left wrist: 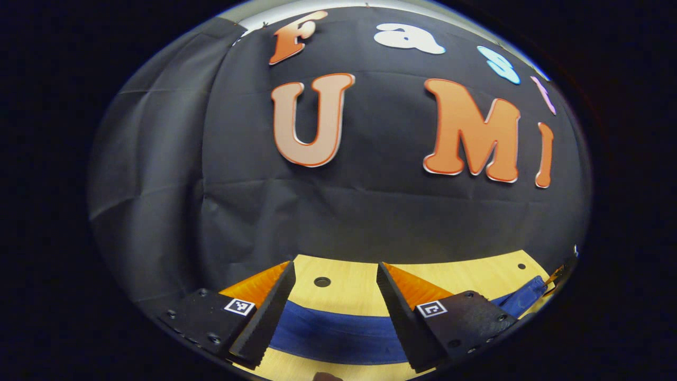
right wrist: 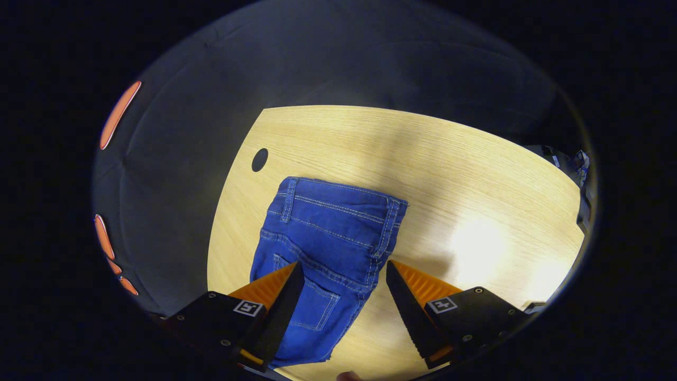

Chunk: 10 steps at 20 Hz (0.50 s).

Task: Grasp the waist and the cuffs of the jeans and fold them to make the two legs overlap; first hold the waist and fold one-third of the jeans toward the cuffs, then hold the cuffs and fold the remaining one-third in the same direction to finish folding.

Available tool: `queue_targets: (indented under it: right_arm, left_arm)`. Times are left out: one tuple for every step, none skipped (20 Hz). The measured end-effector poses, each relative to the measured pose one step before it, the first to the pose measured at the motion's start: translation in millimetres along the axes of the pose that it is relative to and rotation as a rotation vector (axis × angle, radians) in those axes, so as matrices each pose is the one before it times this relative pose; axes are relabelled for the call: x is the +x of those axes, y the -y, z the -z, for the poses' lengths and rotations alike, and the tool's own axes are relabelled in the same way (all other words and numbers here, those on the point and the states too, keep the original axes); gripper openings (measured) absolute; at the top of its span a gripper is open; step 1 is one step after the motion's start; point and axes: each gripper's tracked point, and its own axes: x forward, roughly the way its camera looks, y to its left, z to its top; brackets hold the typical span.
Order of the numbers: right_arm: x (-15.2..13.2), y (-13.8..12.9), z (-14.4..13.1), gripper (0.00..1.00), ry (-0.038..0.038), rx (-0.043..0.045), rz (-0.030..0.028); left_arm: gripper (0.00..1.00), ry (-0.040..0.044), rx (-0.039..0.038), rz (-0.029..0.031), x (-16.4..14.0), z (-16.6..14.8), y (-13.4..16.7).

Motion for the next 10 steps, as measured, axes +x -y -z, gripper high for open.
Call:
queue_targets:
  right_arm:
    - [4.91,4.58,-3.19,0.97,0.00462,0.0113,0.01138]
    - [3.89,1.36,-1.8,0.97,-0.00373,0.02,0.00007]
    - [3.14,-3.14,-6.25,0.97,0.0135,0.02016,-0.01923]
    - [0.97,-1.09,-3.81,1.0,0.00338,0.01059,-0.01013]
    - [1.38,-0.72,-1.11,0.95,0.00769,-0.00125,-0.01012]
    - [2.16,1.43,-1.01,0.95,0.00966,-0.016,0.00219]
    - [0.64,6.52,-0.02,0.93,0.01478,-0.02179,0.01144]
    - [0.14,6.13,-0.57,0.82,0.01787,-0.03136,0.01157]
    - [1.8,2.53,0.03,0.7,0.01628,-0.03104,0.00494]
    - [1.53,-1.34,-1.89,0.48,0.01669,-0.01017,-0.00526]
  left_arm:
    - [0.91,-0.00869,0.00577,0.0118,-5.98,3.06,5.99]
    - [0.95,-0.00894,0.00972,0.01271,-5.34,4.36,8.3]
    - [0.95,-0.00658,0.01427,0.00455,-4.16,3.13,7.73]
    - [0.95,-0.00706,0.01133,0.00742,-1.04,1.04,6.97]
    - [0.94,-0.00368,0.00723,0.00727,-2.84,0.54,4.89]
    - [0.94,-0.00326,0.00551,0.01004,-0.81,-0.04,6.23]
    - [0.95,-0.00143,0.00724,0.00746,-0.25,-0.27,3.57]
    - [0.95,-0.00054,0.00758,0.0009,-2.54,0.07,2.23]
    - [0.94,-0.00504,0.00376,0.00684,-1.88,1.58,2.48]
    - [0.94,-0.00472,0.0049,0.00672,-1.12,1.32,1.82]
